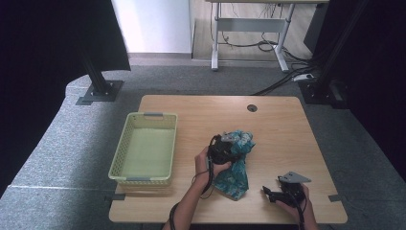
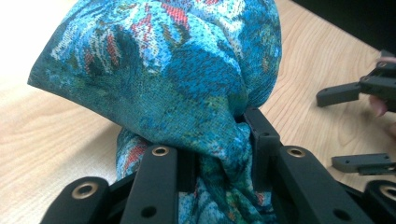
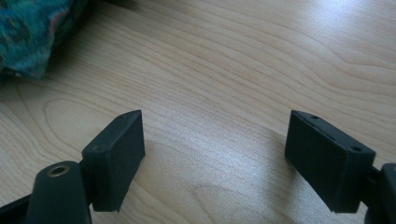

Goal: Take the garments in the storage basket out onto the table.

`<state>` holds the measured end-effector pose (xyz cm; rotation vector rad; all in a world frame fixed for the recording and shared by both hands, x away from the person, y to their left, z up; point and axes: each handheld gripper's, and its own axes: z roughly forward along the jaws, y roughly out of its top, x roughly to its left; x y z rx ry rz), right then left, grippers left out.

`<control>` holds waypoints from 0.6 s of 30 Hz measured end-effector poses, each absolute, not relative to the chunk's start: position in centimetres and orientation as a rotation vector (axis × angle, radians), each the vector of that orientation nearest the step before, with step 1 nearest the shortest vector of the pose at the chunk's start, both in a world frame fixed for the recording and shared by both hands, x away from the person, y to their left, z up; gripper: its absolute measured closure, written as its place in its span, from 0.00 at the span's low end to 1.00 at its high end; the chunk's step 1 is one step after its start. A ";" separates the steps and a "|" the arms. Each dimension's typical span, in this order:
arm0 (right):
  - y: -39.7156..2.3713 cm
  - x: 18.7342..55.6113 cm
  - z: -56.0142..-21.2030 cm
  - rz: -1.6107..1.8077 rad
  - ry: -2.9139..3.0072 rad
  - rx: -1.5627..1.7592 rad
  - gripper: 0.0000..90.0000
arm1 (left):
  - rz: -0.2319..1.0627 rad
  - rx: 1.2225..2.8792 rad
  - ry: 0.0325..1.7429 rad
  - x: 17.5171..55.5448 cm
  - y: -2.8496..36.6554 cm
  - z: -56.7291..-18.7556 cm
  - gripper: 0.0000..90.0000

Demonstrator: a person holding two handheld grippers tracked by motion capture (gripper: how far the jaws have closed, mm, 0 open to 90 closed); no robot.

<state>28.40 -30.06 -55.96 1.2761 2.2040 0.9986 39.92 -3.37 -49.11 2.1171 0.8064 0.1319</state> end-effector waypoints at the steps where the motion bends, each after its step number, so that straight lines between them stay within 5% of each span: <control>1: -30.1 28.4 -56.0 0.998 2.204 1.276 0.21 | 0.129 2.118 0.811 39.9 -3.4 -49.3 0.77; 18: -30.1 28.4 -56.0 0.998 2.206 1.275 0.21 | 0.099 2.135 0.835 40.1 -3.8 -50.9 0.72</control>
